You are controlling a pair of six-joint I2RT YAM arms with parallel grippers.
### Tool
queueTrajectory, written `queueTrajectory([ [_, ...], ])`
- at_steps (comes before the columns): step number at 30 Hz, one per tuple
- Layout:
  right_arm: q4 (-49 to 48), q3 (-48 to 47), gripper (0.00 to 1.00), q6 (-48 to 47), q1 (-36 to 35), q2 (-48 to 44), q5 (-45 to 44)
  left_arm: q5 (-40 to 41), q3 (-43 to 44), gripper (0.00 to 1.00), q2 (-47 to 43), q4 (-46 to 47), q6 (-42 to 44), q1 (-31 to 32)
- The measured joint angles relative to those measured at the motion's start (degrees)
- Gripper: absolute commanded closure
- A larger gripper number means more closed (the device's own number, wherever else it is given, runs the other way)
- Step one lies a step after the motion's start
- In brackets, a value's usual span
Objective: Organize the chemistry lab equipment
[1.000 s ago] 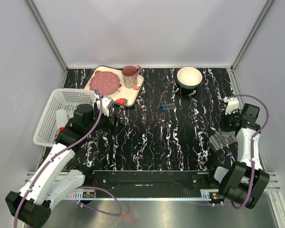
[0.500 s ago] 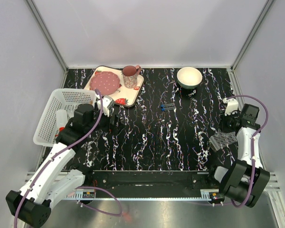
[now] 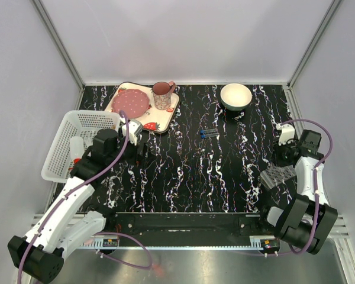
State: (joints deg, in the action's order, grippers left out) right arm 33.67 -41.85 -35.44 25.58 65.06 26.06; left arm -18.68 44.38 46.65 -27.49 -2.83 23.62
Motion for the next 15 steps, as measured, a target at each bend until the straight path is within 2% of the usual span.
queueTrajectory([
  [11, 2.67, -0.02, 0.72, -0.39, 0.11, -0.07, -0.11, -0.24, 0.0, 0.01, 0.0, 0.0, 0.0, 0.0],
  [15, 2.84, -0.02, 0.68, -0.35, 0.15, -0.96, -0.07, -0.26, 0.0, 0.01, 0.0, 0.0, 0.0, 0.0],
])
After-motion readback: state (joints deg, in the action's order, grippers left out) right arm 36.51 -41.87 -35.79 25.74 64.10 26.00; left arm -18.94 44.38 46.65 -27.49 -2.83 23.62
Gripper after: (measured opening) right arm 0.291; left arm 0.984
